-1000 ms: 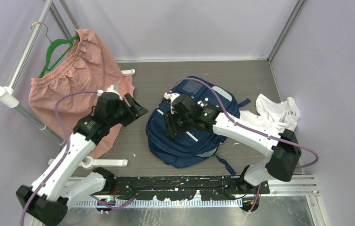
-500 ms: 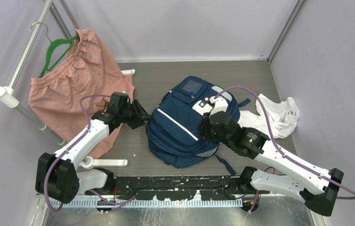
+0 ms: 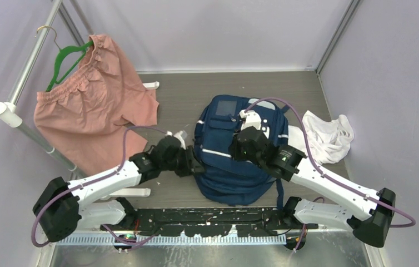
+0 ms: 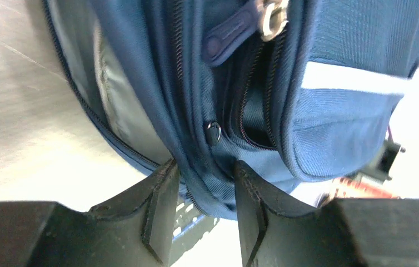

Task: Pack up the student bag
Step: Adjust the student bag at the center of the board.

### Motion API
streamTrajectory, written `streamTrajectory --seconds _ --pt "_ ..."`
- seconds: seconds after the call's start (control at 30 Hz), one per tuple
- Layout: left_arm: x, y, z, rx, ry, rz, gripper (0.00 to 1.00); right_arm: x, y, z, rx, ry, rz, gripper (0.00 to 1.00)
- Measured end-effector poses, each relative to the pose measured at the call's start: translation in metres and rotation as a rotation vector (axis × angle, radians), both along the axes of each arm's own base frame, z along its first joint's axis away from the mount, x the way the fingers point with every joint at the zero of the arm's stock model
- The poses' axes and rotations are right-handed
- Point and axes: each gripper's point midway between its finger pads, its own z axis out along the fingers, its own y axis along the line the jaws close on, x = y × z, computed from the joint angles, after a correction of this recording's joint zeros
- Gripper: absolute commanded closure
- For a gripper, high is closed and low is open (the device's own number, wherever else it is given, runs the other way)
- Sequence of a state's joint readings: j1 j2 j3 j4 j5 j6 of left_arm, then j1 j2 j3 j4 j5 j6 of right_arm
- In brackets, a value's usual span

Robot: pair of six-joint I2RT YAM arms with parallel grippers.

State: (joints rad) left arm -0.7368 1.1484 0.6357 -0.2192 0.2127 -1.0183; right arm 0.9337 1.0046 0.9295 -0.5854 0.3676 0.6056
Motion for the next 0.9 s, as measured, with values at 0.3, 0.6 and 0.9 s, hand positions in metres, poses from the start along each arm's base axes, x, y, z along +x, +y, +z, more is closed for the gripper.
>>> streamTrajectory --seconds 0.3,0.6,0.9 --pt "-0.044 -0.005 0.018 0.056 -0.092 -0.117 0.47 -0.002 0.042 0.013 0.056 0.067 0.121 0.81" --pt "-0.01 0.036 0.08 0.149 -0.685 -0.167 0.41 -0.004 0.054 -0.03 -0.014 0.171 0.153 0.95" --pt "0.023 0.017 0.018 0.451 -0.887 -0.488 0.42 0.0 0.038 -0.044 -0.061 0.18 0.106 0.94"
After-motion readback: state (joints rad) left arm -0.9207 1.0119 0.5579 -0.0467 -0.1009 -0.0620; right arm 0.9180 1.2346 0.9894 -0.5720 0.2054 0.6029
